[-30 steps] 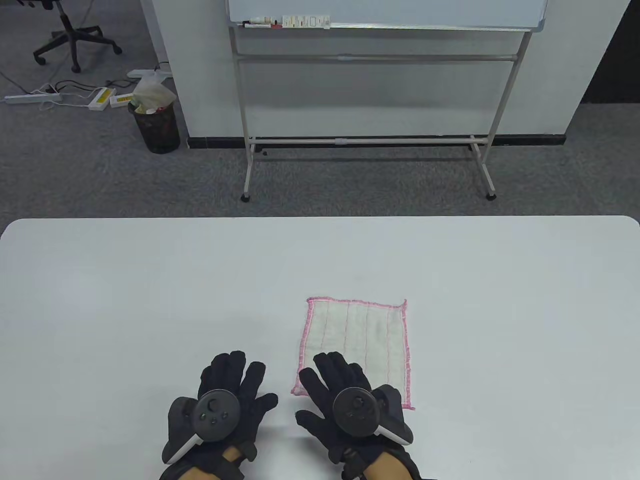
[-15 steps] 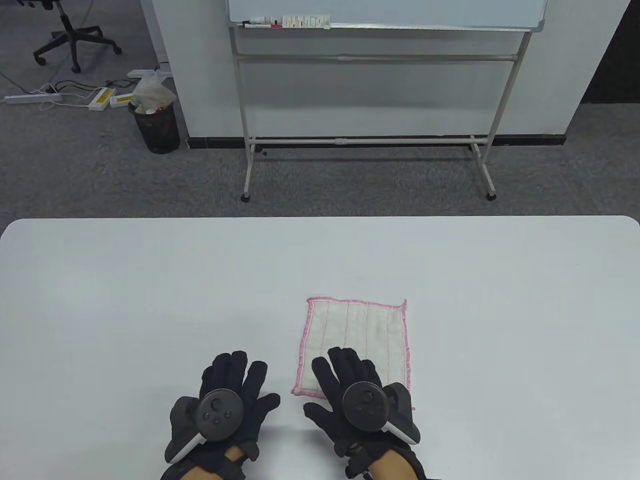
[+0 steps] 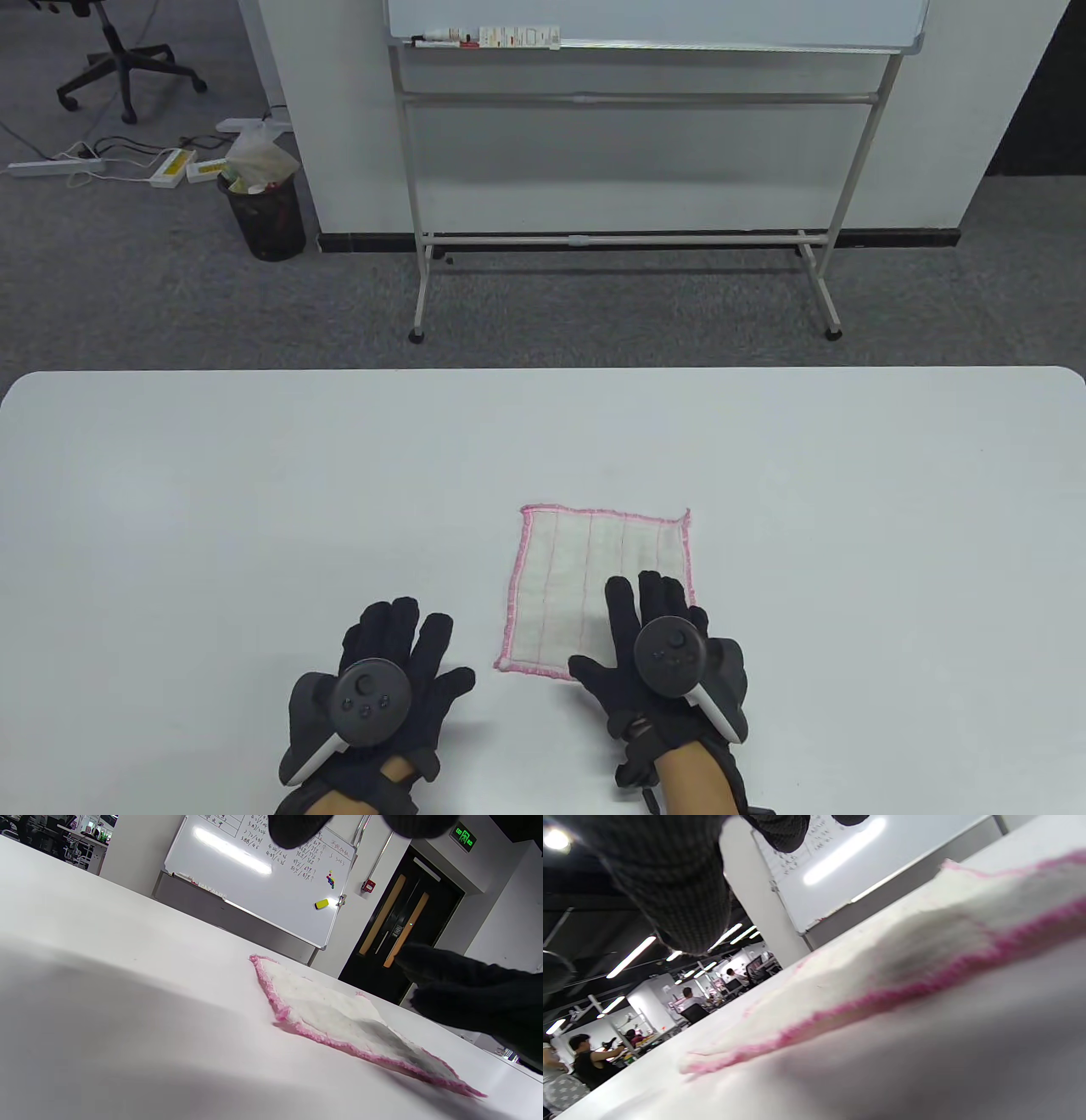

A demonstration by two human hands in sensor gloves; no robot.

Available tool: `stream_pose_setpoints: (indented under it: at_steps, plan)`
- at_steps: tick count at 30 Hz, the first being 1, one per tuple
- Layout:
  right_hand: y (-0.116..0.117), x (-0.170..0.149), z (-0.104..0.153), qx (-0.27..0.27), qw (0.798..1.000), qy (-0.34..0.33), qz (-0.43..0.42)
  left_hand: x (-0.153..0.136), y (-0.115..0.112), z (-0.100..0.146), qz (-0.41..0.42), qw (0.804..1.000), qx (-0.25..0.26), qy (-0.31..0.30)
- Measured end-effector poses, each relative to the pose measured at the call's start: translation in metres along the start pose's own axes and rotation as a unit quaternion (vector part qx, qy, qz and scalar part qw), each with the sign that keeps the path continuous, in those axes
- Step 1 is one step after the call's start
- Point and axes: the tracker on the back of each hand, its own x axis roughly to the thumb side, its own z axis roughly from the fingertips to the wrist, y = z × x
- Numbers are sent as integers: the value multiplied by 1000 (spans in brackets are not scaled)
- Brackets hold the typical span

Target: Squeeze dry dish cloth into compact mass

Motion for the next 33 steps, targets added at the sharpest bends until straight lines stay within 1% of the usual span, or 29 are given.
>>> stream_pose_setpoints:
  at_steps: [2, 3, 4, 6, 8, 10, 13, 17, 21, 23, 25, 28, 29, 31, 32, 33]
  plan:
    - [5, -5, -4, 15, 1000, 10, 4, 0, -1, -1, 4, 1000, -3, 2]
    - [7, -7, -6, 32, 999, 15, 9, 0, -2, -1, 6, 1000, -4, 3]
    - [11, -6, -8, 61, 998, 17, 17, 0, -3, -2, 7, 1000, -6, 4]
    - [17, -6, -11, 103, 994, 15, 28, 0, -4, -3, 7, 1000, -9, 6]
    - [21, -5, -13, 120, 991, 28, 43, 1, -6, -2, 6, 1000, -13, 7]
    - [25, -6, -15, 144, 988, 38, 40, 1, -6, -2, 3, 1000, -15, 6]
    - [30, -11, -17, 181, 979, 80, 51, 1, -6, -2, 6, 1000, -14, 5]
    - [25, -5, -18, 142, 985, 72, 65, -2, -7, -3, 9, 1000, -19, 10]
    - [19, 6, -19, 87, 988, 57, 115, -5, -8, -3, 11, 1000, -24, 16]
    - [16, 8, -20, 70, 988, 51, 131, -6, -9, -3, 14, 999, -25, 19]
    - [14, 7, -19, 62, 989, 52, 126, -7, -9, -3, 14, 999, -27, 22]
    - [9, 5, -18, 34, 994, 45, 90, -7, -9, -3, 17, 999, -28, 24]
    - [6, 3, -17, 16, 997, 40, 71, -7, -9, -3, 24, 999, -29, 25]
    - [-2, 0, -15, -40, 999, 35, 7, -6, -11, -4, 51, 998, -33, 28]
    - [-8, -2, -14, -38, 997, 43, -44, -5, -11, -4, 71, 996, -35, 28]
    - [-12, -2, -13, -38, 996, 40, -77, -3, -12, -4, 85, 995, -40, 28]
